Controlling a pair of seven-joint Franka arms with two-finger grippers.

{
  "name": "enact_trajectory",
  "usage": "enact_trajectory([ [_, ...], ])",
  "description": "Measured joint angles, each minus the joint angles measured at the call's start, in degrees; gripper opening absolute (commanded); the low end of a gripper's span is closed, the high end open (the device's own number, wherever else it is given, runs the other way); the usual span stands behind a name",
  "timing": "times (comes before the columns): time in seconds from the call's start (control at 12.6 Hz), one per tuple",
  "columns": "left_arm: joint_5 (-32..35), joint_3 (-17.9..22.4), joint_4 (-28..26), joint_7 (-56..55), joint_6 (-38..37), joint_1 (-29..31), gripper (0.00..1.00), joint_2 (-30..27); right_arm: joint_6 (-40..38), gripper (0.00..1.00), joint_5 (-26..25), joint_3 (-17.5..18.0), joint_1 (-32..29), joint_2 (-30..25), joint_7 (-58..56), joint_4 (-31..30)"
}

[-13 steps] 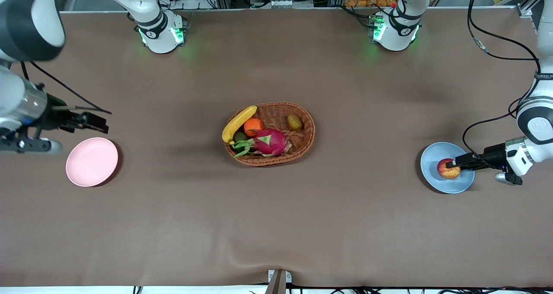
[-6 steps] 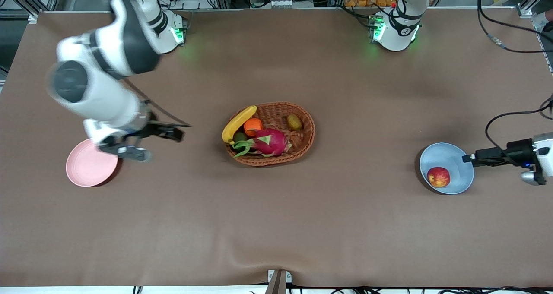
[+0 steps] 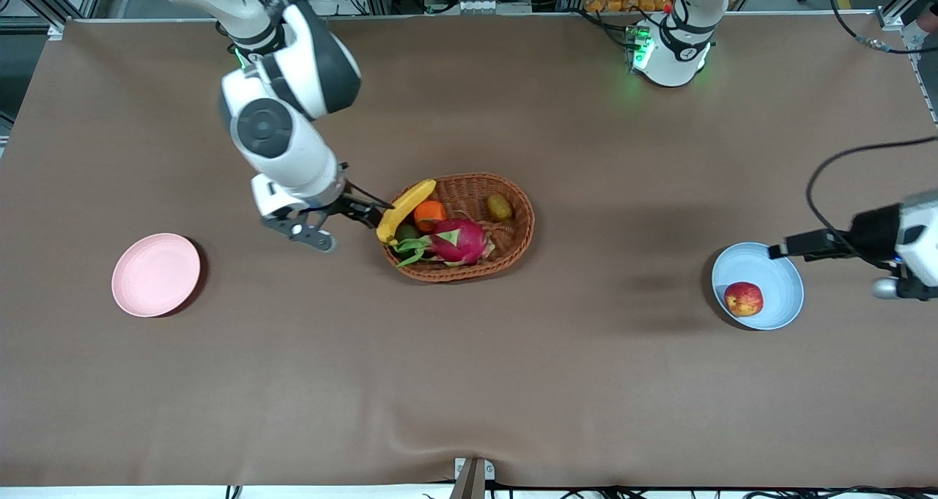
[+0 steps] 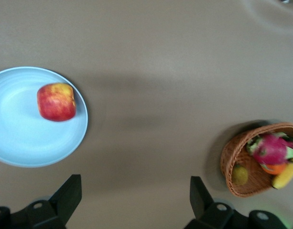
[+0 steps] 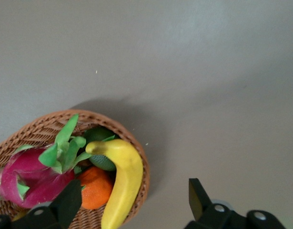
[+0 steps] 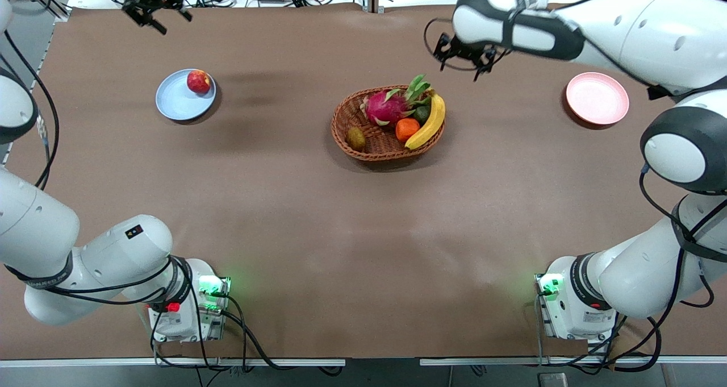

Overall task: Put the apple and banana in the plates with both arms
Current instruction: 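Grasp the yellow banana with the right gripper while the left gripper withdraws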

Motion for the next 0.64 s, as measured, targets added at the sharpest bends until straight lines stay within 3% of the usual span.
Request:
enact_trajectory([
  [0.24,10.21,-8.22,-0.14,-9.73,-1.6,-0.39,1.0,-3.49,6.15,0.95,-1.02,-0.03,2.82,0.04,3.42,-5.94],
  [0.64,12.12,-9.36,3.41,-10.18,-7.67,0.26,1.0,-8.46,11.99,0.94,-2.45,-0.05,4.61,2.48,10.05,-9.05],
])
